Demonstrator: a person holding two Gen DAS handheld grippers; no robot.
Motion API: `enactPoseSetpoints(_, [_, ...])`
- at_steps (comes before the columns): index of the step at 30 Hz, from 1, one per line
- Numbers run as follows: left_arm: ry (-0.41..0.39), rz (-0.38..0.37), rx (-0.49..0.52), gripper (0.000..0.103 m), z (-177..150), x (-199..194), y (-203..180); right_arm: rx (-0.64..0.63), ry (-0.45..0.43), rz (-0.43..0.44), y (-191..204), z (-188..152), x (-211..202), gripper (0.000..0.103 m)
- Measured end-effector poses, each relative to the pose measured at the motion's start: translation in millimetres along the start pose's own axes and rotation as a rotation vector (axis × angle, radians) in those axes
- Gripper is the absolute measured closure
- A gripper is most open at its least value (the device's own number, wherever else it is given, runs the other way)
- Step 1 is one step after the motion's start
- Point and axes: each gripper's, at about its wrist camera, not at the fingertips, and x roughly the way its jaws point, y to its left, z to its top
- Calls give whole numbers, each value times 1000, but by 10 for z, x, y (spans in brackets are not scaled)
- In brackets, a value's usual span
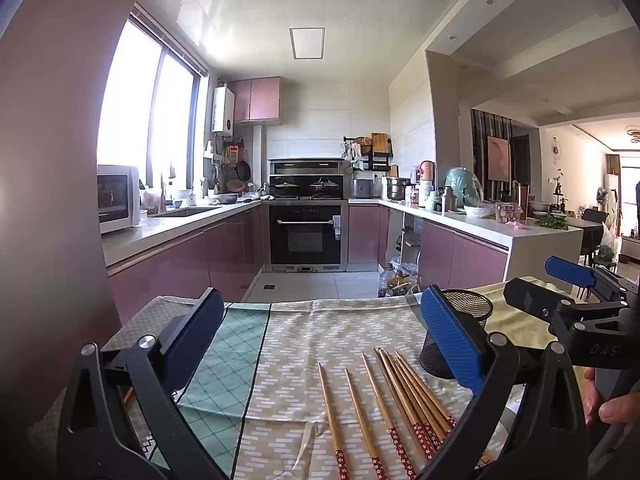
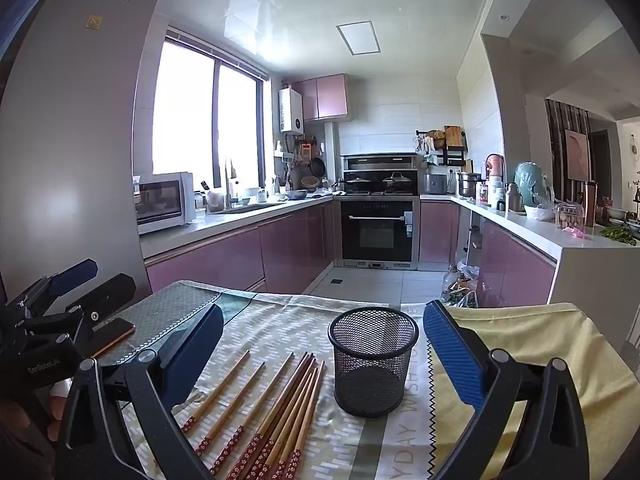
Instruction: Organize utensils
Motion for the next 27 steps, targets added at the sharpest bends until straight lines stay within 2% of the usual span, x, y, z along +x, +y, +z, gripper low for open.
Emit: enactPoseSetpoints(27, [0,-2,4,6,6,14,-11,2,0,3,1,7,8,6])
